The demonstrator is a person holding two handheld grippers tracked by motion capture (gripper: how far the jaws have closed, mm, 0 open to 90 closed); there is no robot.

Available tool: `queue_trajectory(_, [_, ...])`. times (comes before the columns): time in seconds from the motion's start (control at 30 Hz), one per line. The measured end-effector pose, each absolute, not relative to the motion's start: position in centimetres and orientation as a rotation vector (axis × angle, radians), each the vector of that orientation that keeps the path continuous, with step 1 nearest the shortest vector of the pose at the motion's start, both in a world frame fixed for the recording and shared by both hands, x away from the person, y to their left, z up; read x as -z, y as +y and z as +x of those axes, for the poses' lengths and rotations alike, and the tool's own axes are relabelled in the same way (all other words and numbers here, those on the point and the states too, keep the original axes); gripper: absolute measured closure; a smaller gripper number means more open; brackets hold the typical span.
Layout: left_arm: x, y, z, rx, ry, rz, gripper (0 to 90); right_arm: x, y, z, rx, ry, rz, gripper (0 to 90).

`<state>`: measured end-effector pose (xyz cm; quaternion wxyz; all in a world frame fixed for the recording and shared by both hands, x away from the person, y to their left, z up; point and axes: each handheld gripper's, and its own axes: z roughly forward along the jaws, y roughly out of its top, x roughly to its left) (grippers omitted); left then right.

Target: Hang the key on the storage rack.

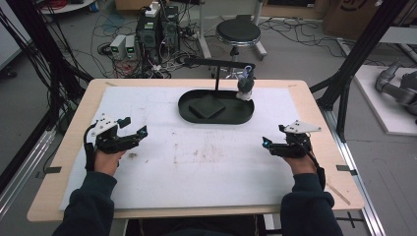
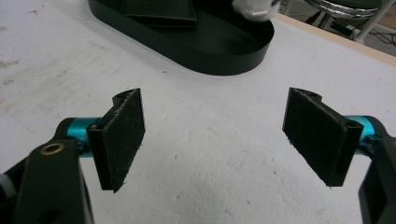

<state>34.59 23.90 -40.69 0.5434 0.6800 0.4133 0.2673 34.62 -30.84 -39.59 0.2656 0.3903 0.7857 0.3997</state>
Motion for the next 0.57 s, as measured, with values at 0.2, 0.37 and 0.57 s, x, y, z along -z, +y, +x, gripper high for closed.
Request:
queue_trajectory(0.2, [40.72, 23.82, 34.59, -0.63, 0.977, 1.614, 23.3, 39.77, -30.77, 34.7, -1.053, 2.132, 1.048, 21.4])
queue_trajectory(0.37, [40.72, 23.9, 34.58, -0.632, 0.977, 1.615, 23.3, 39.84, -30.69, 34.74, -1.042, 2.138, 1.036, 21.4])
queue_trajectory(0.57, [40.75, 23.89, 34.59, -0.632, 0.979, 1.613, 23.3, 39.83, -30.69, 34.69, -1.042, 2.138, 1.033, 21.4])
